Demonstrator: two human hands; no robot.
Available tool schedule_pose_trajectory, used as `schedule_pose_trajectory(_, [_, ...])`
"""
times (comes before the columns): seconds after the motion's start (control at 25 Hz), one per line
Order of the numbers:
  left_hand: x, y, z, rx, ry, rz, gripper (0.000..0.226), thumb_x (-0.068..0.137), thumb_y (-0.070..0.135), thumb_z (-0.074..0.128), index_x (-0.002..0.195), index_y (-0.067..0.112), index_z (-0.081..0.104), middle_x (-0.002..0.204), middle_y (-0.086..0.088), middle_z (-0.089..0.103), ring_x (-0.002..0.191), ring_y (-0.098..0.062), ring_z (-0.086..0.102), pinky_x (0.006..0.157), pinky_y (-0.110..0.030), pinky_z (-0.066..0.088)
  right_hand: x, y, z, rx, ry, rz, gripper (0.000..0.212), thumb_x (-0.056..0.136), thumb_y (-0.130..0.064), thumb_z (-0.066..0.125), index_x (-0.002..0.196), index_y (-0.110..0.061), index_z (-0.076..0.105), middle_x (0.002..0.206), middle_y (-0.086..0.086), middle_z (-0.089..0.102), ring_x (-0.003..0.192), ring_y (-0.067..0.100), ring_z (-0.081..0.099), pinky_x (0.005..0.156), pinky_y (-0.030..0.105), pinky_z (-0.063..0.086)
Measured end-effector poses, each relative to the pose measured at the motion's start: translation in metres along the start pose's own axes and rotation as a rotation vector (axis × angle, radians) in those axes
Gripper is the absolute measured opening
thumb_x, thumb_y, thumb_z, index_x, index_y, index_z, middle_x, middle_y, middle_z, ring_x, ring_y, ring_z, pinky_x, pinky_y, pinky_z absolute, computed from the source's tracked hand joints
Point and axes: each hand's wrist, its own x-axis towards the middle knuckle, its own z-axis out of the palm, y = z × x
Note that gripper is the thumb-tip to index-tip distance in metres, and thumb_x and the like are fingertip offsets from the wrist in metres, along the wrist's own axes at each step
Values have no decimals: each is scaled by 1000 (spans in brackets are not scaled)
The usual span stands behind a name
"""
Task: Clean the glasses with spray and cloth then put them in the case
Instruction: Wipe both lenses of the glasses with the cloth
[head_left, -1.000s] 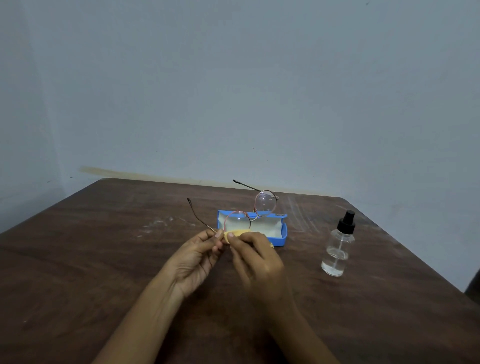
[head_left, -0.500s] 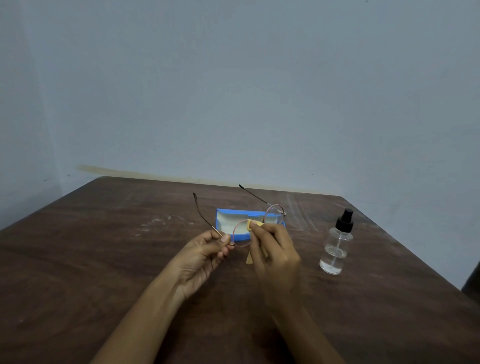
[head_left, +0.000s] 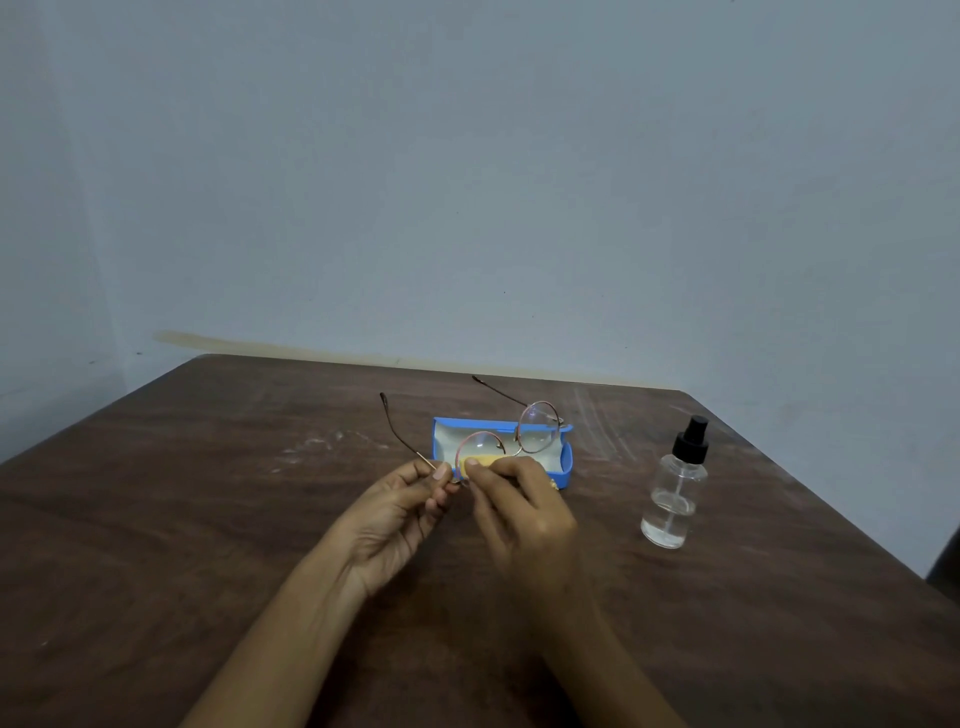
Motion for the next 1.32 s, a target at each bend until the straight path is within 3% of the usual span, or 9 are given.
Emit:
schedule_pose_trajectory(0.28, [-1, -4, 2, 115, -10, -11, 18, 86, -2, 49, 70, 4, 53, 50, -2, 59, 37, -2, 50, 37, -7, 41, 3, 7, -7, -32, 99, 130, 24, 84, -12, 51, 97, -3, 69, 84, 8, 63, 79, 8, 55, 70, 20, 47])
schedule_pose_trajectory(0.64, [0, -4, 2, 54, 6, -12, 23, 88, -6, 41, 69, 3, 51, 45, -2, 58, 36, -2, 51, 35, -6, 39, 1, 1, 0, 27, -14, -66, 23, 86, -9, 56, 106, -4, 66, 94, 1, 56, 84, 9, 56, 77, 18, 48])
schedule_pose_trajectory(0.92, [-1, -2, 1, 35, -16, -45, 28, 87, -10, 39, 67, 5, 50, 53, -4, 56, 36, -2, 50, 37, -6, 41, 3, 11, -6, -37, 86, 114, 24, 85, -13, 52, 99, -4, 69, 86, 6, 64, 80, 8, 58, 71, 19, 50])
schedule_pose_trajectory(1.08, [-1, -1, 0, -14, -22, -41, 24, 89, -5, 40, 69, 5, 49, 48, -2, 58, 36, -2, 50, 36, -5, 40, 1, 6, -3, 7, 7, 35, 22, 84, -11, 56, 101, -5, 68, 86, 5, 62, 80, 7, 56, 73, 13, 46])
schedule_pose_trajectory(1.32, [2, 2, -2, -117, -12, -49, 22, 90, 1, 37, 73, 2, 50, 48, -3, 57, 35, -2, 48, 35, -5, 39, 1, 3, 0, 41, -57, -46, 21, 85, -9, 57, 103, -5, 66, 86, 6, 61, 79, 9, 56, 71, 20, 49])
